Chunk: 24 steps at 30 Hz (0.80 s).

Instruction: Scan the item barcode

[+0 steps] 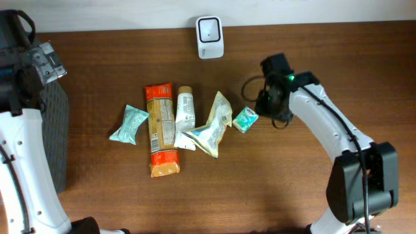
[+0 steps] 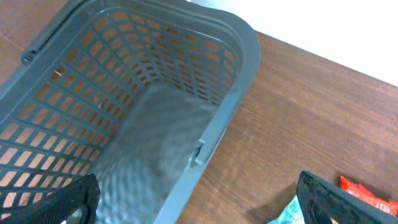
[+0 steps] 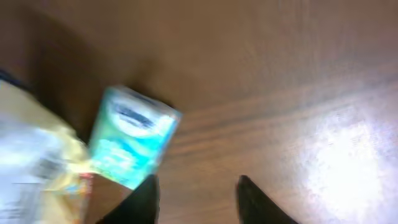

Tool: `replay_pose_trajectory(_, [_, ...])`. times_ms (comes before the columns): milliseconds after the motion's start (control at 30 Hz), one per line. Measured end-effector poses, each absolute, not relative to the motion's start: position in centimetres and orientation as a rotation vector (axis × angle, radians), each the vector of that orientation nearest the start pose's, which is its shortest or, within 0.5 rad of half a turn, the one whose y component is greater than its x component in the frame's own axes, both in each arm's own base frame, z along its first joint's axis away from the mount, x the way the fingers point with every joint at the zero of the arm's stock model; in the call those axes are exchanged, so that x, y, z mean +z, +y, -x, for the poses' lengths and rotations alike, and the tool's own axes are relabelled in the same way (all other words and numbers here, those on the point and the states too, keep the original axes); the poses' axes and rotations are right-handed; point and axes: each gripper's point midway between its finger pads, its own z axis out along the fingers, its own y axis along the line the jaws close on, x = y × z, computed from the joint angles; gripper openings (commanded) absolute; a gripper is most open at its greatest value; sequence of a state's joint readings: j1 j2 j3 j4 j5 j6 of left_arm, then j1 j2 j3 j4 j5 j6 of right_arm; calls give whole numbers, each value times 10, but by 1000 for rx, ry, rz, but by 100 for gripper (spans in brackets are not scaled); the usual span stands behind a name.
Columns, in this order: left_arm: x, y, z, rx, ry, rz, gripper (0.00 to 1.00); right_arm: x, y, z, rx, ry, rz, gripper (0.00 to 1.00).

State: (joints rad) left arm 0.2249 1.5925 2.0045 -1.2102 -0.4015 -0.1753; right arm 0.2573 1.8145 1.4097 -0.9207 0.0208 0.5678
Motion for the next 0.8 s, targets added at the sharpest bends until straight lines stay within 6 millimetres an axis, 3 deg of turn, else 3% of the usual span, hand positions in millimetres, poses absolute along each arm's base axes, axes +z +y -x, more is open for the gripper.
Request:
replay_pose_trajectory(67, [364, 152, -363, 499, 2252, 653, 99, 106, 136, -403, 270, 2776, -342, 56])
replay_pose_trajectory(100, [364, 152, -363, 498, 2252, 653, 99, 105, 144, -407, 288, 2757, -359, 57])
replay_pose_trajectory(133, [364, 152, -364, 498, 2249, 653, 99, 93, 159, -417, 315, 2739, -431, 57])
replay_pose_trajectory(200, [364, 152, -363, 499, 2251, 653, 99, 52, 164, -406, 226, 2817, -545, 56])
replay_pose_trajectory(300, [364, 152, -363, 499, 2251, 653, 99, 35, 155, -403, 141, 2834, -615, 43])
replay_pose_trajectory(467, [364, 152, -363, 499, 2251, 653, 99, 29, 137, -381, -31, 2908, -572, 39])
replay_pose_trajectory(567, [364, 152, -363, 499, 2252, 653, 99, 28, 133, -370, -86, 2978, -385, 39])
replay_pose_trajectory(700, [364, 152, -363, 499, 2251, 654, 99, 28, 146, -385, -6, 2955, -126, 45])
replay_pose_trajectory(800, [364, 152, -363, 499, 2252, 653, 99, 25, 123, -372, -93, 3029, -15, 45])
